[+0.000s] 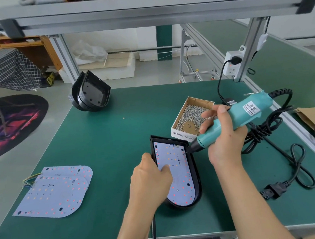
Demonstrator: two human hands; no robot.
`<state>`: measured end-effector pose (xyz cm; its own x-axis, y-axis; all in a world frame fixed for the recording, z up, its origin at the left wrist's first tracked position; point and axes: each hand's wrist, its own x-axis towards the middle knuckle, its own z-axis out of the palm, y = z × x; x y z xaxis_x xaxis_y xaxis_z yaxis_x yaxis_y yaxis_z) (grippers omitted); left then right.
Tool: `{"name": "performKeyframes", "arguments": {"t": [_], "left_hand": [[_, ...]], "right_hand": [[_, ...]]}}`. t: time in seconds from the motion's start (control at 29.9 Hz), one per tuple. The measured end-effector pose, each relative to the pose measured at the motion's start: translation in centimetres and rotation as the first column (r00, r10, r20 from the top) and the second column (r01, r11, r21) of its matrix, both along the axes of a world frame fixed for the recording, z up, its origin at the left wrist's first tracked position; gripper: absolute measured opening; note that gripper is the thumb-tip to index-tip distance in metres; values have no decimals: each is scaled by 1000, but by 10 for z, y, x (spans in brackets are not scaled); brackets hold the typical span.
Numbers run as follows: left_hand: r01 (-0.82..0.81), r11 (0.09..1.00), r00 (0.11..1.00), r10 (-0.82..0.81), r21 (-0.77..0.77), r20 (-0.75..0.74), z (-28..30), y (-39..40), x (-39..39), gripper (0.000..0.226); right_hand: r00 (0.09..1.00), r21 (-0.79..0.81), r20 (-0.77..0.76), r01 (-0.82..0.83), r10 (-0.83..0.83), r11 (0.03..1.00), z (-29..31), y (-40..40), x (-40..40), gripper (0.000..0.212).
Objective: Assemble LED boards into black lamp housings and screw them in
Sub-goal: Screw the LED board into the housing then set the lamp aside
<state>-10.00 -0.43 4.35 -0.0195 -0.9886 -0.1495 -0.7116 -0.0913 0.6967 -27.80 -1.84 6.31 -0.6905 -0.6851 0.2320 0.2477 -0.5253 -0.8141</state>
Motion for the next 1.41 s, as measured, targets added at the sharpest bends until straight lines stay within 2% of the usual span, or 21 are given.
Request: {"name": "performKeyframes", "arguments": {"t": [0.23, 0.47, 0.6, 0.67, 0.74, 0.8, 0.87, 0.94, 1.0, 1.07, 1.14, 1.21, 1.41], "left_hand": [[14, 1000, 999, -13, 18, -30, -2, 3, 0, 27], [19, 999, 999, -18, 34, -37, -5, 1, 0, 26], [16, 999, 999, -14, 40, -51, -7, -2, 0, 26], [6, 999, 999, -4, 37, -53, -7, -1, 0, 26], [-1, 1000, 999, 2, 27, -52, -7, 0, 0, 27], [-7, 1000, 998, 7, 13, -59, -6, 2, 2, 27], [-10, 1000, 999, 9, -4, -41, -3, 4, 3, 29], [-12, 999, 1000, 12, -37, -1, -3, 6, 3, 32], [-10, 997, 1000, 12, -78, 26, -3, 8, 4, 34], [7, 997, 999, -5, -76, 31, -2, 8, 4, 33], [14, 999, 999, -15, -43, -32, -1, 7, 5, 30], [15, 1000, 993, -17, -22, -114, 1, 6, 7, 28], [14, 999, 928, 5, 48, -372, 0, 6, 17, 11]], "right_hand": [[997, 41, -2, 78, -78, 996, 11, 7, 7, 17], [984, 95, -13, 178, -178, 979, 16, 7, 14, 25], [994, 8, -75, 77, -76, 997, 22, 11, 10, 17], [999, 2, -33, 27, -27, 1000, 31, 15, 2, 18], [993, 88, 116, -19, 9, 996, 41, 19, -12, 21], [968, 266, 247, -110, 43, 958, 43, 26, -27, 20], [964, 431, 261, -167, 55, 887, 34, 36, -37, 13], [990, 580, 140, -93, 13, 809, 18, 45, -40, 8], [994, 691, -105, 96, -32, 716, 4, 52, -41, 9], [922, 746, -388, 301, 19, 594, -4, 54, -40, 13], [790, 749, -593, 469, 156, 468, -10, 53, -38, 19], [702, 730, -669, 560, 244, 392, -16, 52, -34, 28], [555, 682, -717, 685, 422, 257, -22, 43, -21, 40]]}}
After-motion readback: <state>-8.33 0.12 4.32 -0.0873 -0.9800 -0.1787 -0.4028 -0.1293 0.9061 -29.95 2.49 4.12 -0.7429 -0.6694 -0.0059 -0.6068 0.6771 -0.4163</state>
